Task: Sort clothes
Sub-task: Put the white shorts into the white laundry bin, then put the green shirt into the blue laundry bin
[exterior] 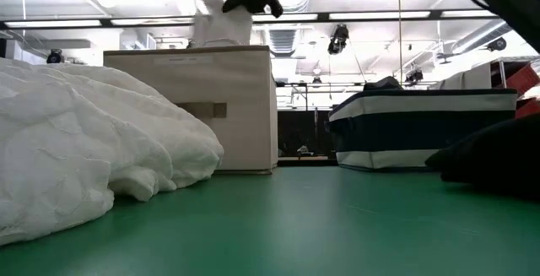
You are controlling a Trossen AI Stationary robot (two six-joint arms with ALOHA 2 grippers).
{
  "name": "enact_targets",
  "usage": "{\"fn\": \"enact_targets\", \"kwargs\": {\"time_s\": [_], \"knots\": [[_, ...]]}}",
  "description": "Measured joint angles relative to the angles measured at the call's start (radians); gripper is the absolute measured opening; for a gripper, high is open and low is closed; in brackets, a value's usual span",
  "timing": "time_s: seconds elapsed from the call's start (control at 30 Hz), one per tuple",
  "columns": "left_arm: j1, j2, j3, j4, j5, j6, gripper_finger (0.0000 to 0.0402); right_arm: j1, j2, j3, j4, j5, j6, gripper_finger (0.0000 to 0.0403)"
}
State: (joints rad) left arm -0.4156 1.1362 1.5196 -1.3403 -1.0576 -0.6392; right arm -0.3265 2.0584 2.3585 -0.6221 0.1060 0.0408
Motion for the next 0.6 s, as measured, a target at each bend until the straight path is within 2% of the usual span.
{"fn": "enact_targets", "kwargs": {"time_s": [0.1,0.33,0.5,0.6], "knots": [[0.000,-0.001,0.000,-0.006,0.000,0.002,0.0185,-0.021,-0.006,-0.028,0.010,-0.077,0.054,0.0170],[0.000,-0.004,0.000,-0.019,0.001,0.008,0.0185,-0.038,-0.044,-0.026,-0.098,-0.088,0.070,0.0237],[0.000,-0.004,0.000,-0.019,0.030,0.010,0.0185,-0.030,-0.098,-0.026,-0.177,-0.088,0.037,0.0260],[0.000,-0.002,-0.001,-0.015,0.096,0.010,0.0185,-0.021,-0.142,-0.025,-0.244,-0.088,0.012,0.0261]]}}
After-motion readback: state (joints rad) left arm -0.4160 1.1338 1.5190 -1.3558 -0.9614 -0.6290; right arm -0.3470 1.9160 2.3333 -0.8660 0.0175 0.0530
